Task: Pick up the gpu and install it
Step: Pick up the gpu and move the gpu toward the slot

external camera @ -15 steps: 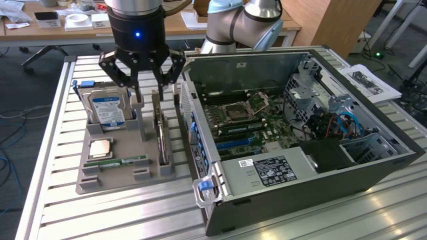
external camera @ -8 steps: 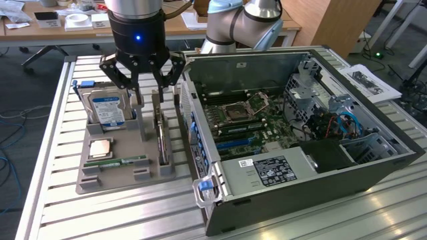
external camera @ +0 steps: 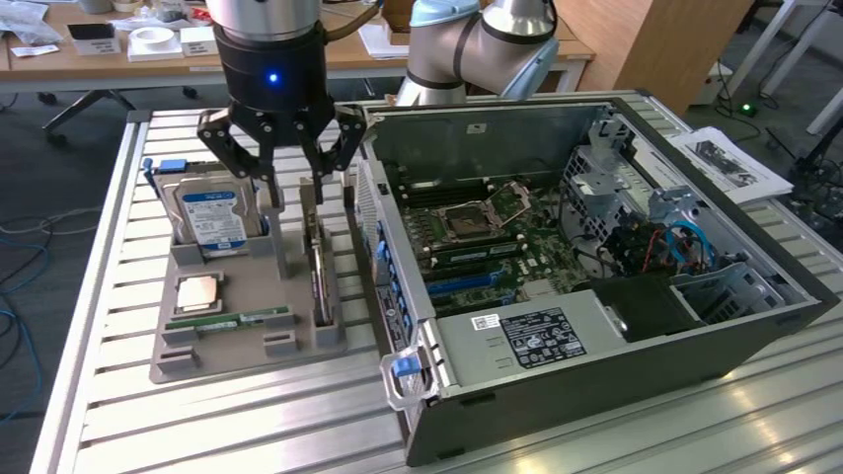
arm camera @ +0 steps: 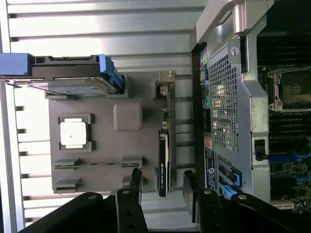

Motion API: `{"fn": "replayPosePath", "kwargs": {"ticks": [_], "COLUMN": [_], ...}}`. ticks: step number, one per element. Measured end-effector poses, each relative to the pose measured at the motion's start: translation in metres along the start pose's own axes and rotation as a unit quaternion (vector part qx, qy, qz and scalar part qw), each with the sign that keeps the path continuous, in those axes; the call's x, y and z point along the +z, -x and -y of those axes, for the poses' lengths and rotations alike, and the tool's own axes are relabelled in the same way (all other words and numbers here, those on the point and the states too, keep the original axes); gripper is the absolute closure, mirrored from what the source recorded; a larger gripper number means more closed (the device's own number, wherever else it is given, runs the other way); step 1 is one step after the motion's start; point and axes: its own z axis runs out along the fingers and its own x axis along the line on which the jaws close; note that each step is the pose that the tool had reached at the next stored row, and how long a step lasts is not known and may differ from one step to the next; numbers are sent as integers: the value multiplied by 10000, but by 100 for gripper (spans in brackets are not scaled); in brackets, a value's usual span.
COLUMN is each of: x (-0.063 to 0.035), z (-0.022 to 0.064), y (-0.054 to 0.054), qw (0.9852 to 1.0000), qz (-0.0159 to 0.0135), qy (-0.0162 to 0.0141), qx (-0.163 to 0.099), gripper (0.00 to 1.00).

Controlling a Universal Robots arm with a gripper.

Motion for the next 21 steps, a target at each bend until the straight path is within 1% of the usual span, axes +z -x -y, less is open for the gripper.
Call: {"fn": "replayPosePath", "kwargs": {"ticks": [17, 21], "x": [29, 61], "z": [1, 3], "y": [-1, -1], "qw": [10000, 10000], "qz": [0, 0], "qy": [1, 0], "qx": [0, 0], "gripper": [53, 53]}}
